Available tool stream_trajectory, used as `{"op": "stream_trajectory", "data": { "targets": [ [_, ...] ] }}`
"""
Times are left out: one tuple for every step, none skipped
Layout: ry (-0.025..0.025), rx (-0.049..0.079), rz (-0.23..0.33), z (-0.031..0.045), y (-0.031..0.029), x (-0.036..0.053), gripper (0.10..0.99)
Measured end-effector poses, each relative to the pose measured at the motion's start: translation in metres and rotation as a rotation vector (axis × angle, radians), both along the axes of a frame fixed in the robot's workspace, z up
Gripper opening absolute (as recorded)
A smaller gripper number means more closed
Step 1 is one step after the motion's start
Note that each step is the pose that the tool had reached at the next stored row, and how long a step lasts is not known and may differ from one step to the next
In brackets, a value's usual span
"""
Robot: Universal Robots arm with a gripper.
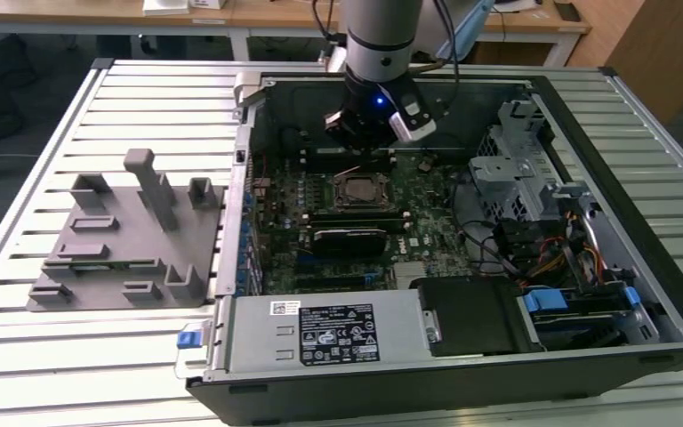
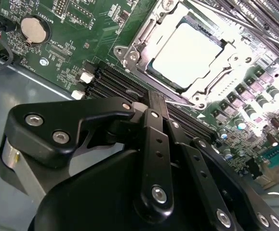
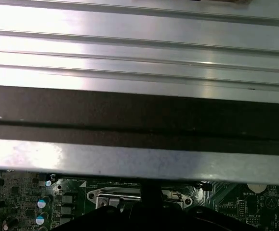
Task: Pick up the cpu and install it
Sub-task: 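Install the first cpu locking lever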
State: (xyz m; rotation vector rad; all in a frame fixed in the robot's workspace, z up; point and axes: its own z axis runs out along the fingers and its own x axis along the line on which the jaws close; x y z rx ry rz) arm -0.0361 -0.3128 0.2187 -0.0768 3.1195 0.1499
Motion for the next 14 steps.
{"op": "stream_trajectory", "data": {
  "targets": [
    [0.0,0.0,0.0,-0.0007,0.0,0.0005,0.106],
    [0.0,0.0,0.0,-0.0016,0.0001,0.0011,0.106],
    [0.0,0.0,0.0,-0.0025,0.0001,0.0016,0.106],
    [0.0,0.0,0.0,-0.0035,0.0001,0.0022,0.106],
    [0.0,0.0,0.0,-0.0047,0.0001,0.0027,0.106],
    [0.0001,0.0,0.0,-0.0058,0.0,0.0031,0.106],
    [0.0,0.0,0.0,-0.007,0.0001,0.0035,0.106],
    [0.0001,0.0,0.0,-0.0081,0.0,0.0039,0.106],
    [0.0001,0.0,0.0,-0.0092,0.0001,0.0043,0.106],
    [0.0,0.0,0.0,-0.0102,0.0001,0.0047,0.106],
    [0.0,0.0,0.0,-0.0112,0.0001,0.005,0.106],
    [0.0001,0.0,0.0,-0.0122,0.0001,0.0054,0.106],
    [0.0,0.0,0.0,-0.0132,0.0001,0.0057,0.106],
    [0.0001,0.0,0.0,-0.0141,0.0001,0.006,0.106]
  ]
}}
